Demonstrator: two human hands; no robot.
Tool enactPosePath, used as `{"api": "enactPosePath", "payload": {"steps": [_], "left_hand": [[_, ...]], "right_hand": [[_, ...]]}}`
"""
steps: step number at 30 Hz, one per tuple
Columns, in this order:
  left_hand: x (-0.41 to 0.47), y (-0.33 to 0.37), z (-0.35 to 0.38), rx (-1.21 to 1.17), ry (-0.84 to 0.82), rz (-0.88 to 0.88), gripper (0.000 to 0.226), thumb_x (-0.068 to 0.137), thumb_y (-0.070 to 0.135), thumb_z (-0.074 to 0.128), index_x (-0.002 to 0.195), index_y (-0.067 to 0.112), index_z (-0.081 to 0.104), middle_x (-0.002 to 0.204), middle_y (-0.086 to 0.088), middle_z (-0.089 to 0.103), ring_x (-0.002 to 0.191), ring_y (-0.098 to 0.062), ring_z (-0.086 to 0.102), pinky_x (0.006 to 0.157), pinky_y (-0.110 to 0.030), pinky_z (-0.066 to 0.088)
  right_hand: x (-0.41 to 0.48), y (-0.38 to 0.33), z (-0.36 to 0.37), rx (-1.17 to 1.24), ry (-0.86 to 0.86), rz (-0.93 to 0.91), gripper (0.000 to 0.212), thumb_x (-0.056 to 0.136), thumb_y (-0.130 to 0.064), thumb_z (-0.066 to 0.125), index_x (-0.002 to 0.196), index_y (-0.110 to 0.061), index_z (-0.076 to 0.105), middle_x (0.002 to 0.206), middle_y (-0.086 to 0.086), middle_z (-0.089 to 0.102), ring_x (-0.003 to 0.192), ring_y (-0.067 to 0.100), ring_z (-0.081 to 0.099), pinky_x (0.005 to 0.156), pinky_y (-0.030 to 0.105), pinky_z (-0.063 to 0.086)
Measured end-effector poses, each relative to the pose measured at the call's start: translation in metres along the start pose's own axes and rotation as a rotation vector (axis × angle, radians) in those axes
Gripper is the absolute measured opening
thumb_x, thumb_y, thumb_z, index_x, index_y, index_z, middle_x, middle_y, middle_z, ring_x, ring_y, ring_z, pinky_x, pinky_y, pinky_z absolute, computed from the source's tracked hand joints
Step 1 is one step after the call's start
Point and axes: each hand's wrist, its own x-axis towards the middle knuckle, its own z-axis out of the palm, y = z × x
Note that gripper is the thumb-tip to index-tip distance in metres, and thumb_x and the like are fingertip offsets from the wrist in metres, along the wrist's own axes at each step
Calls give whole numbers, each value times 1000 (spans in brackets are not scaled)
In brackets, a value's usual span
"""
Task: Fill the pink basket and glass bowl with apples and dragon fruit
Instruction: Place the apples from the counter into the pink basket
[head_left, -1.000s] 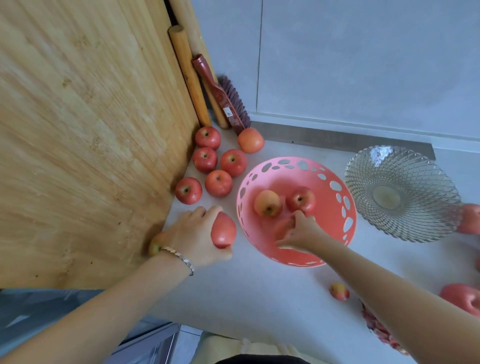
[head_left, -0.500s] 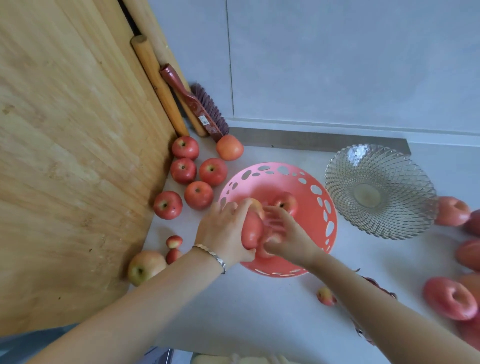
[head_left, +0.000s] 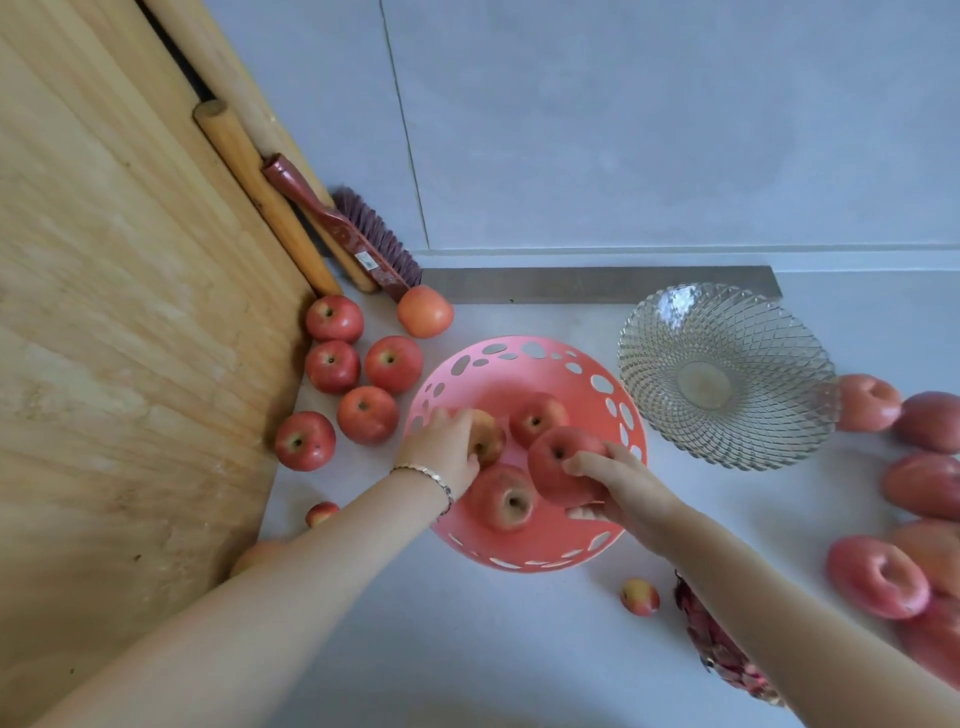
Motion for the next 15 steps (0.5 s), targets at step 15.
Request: {"api": "enactPosePath", "payload": {"steps": [15], "left_hand": [[45,-4,34,-246,135,-93,45,80,38,61,111,13,42,137,-18,29,118,-33,43,85,-38,36]], "right_hand": [[21,16,26,18,-253,182,65,51,-35,63,115,-23,58,98,4,55,86,17,50,66,27,43]]}}
